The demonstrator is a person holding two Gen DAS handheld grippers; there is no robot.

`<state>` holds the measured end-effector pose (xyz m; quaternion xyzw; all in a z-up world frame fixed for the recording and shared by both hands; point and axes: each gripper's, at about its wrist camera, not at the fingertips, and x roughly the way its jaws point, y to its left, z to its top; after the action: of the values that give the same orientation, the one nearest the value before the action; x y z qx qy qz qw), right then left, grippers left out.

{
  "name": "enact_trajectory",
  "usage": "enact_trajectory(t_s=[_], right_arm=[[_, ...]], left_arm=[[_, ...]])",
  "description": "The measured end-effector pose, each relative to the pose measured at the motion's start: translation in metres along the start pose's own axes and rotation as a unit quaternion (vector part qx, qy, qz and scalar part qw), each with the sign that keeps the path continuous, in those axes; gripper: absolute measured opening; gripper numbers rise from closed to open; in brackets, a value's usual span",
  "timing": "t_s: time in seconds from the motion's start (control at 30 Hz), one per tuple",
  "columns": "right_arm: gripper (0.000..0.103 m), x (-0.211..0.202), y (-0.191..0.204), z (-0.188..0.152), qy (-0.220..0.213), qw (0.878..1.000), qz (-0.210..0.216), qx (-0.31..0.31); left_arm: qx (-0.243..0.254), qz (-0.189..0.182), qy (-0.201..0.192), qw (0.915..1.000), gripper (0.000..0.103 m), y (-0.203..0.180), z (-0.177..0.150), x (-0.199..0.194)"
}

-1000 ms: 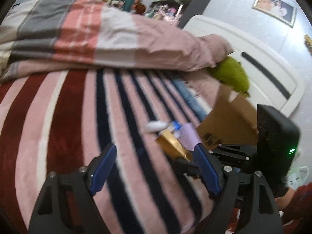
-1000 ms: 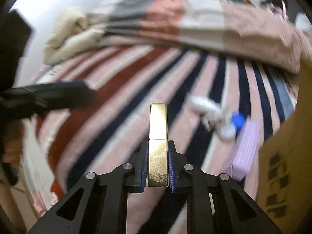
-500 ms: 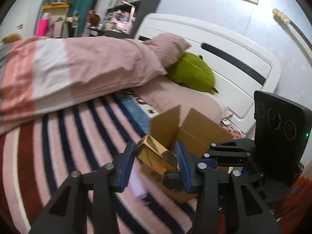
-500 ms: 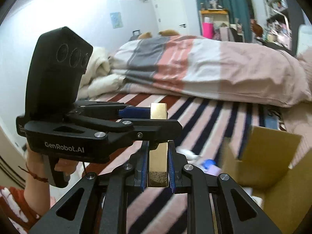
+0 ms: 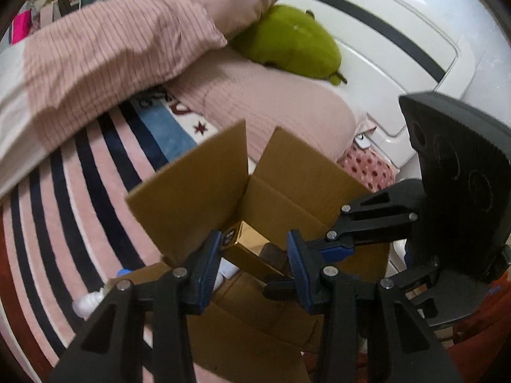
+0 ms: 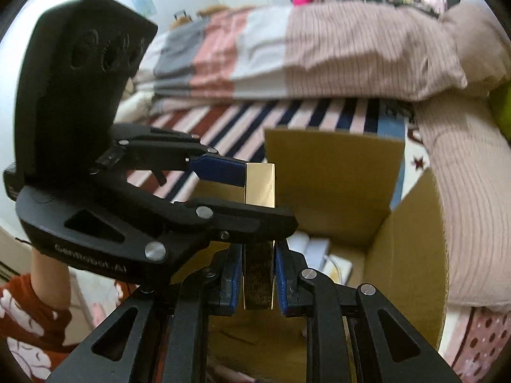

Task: Organize rigid objects
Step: 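Carry the gold item into the cardboard box and release it, then grasp the lavender box with the right gripper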

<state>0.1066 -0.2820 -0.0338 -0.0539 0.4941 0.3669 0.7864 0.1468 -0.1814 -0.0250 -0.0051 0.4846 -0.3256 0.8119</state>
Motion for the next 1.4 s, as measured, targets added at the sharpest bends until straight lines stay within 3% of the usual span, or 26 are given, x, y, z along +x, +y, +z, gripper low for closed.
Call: enact_trajectory(t_s=[0.1, 0.23, 0.33, 0.47, 0.77, 0.87, 1.0, 1.2, 1.33, 1.4], right_arm=[[0.014, 0.009, -0.008, -0.001, 0.035, 0.999, 0.003, -0.004], [0.016, 0.012, -0.014, -0.003, 0.059, 0.998, -0.017, -0.002], [0.032, 0.003, -0.013, -0.003, 0.05, 0.998, -0.028, -0.005], [0.034, -0.008, -0.001, -0.003, 0.035, 0.999, -0.03, -0.013], [0.034, -0.012, 0.094, 0.012, -0.043, 0.995, -0.018, -0.086], [0.034, 0.009, 0.125, 0.014, -0.034, 0.995, 0.006, -0.098], [0.034, 0.041, 0.155, 0.007, -0.016, 0.995, 0.014, -0.095], [0.034, 0.096, 0.167, -0.017, -0.011, 0.998, -0.038, -0.057], [0.034, 0.136, 0.146, -0.027, -0.017, 0.99, -0.142, 0.002], [0.041, 0.145, 0.135, -0.034, -0.032, 0.981, -0.189, 0.025]], left_arm=[[-0.002, 0.009, 0.012, 0.9999, 0.039, -0.002, 0.0, 0.006], [-0.001, 0.024, 0.0, 0.9997, 0.065, -0.001, -0.002, -0.004], [-0.004, 0.031, -0.02, 0.9993, 0.067, 0.003, -0.003, -0.02], [-0.012, 0.048, -0.056, 0.9972, 0.071, 0.014, -0.012, -0.053], [-0.054, 0.127, -0.135, 0.9811, 0.073, 0.061, -0.071, -0.132], [-0.08, 0.159, -0.152, 0.9722, 0.074, 0.084, -0.101, -0.146], [-0.113, 0.175, -0.163, 0.9643, 0.074, 0.112, -0.141, -0.148], [-0.147, 0.178, -0.163, 0.9594, 0.074, 0.142, -0.19, -0.131], [-0.157, 0.17, -0.159, 0.9599, 0.074, 0.151, -0.213, -0.117], [-0.163, 0.161, -0.156, 0.961, 0.074, 0.155, -0.221, -0.111]])
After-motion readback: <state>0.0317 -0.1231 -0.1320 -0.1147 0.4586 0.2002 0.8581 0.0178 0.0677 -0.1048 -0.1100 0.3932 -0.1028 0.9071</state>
